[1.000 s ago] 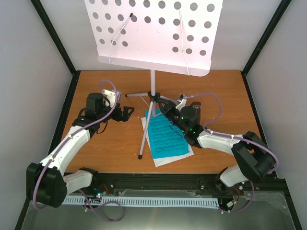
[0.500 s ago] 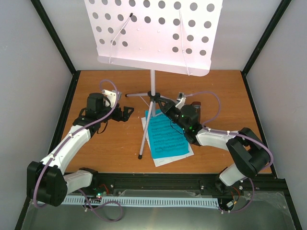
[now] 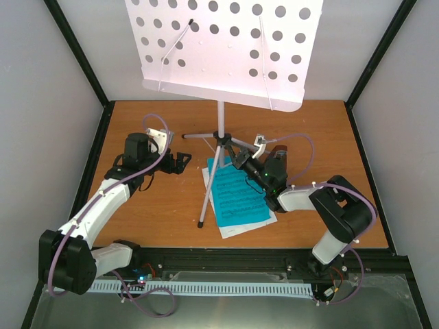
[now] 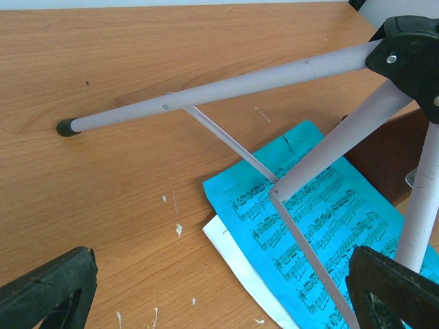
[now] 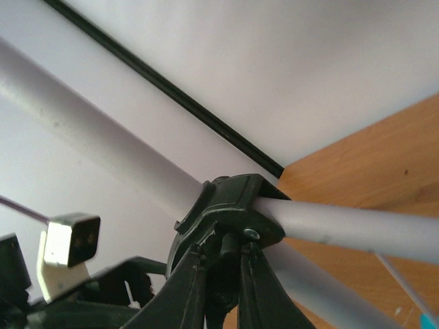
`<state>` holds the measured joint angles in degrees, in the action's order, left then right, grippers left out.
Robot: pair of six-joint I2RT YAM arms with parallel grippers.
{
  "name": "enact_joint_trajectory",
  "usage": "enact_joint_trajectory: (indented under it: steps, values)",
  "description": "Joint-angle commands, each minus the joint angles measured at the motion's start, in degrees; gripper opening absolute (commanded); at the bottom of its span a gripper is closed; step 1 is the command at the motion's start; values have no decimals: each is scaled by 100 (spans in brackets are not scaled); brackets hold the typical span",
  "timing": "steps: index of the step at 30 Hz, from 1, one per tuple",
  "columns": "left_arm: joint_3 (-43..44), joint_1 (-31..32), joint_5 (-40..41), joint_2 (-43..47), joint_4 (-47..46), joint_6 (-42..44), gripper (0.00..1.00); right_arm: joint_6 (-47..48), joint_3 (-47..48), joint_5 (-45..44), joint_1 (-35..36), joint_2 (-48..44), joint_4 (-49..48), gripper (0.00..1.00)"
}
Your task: Pack up the instrument practice props
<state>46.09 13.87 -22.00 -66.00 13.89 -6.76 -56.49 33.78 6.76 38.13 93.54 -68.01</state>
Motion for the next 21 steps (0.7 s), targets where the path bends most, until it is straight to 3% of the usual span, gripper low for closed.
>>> enact_joint_trajectory:
  steps: [1, 9, 14, 21]
  values:
    - [4, -25, 120, 0, -22, 187, 99, 1190, -84, 474, 17, 156, -901, 3]
    - [1, -25, 152, -94, -32, 193, 100, 3529, 128, 841, 26, -413, 859, 3]
    - [-7, -25, 176, -107, -39, 206, 100, 6275, 453, 429, 131, -893, 2714, 3]
    - [-29, -29, 353, -98, -27, 202, 99, 9170, 873, -410, 182, -878, 3898, 4]
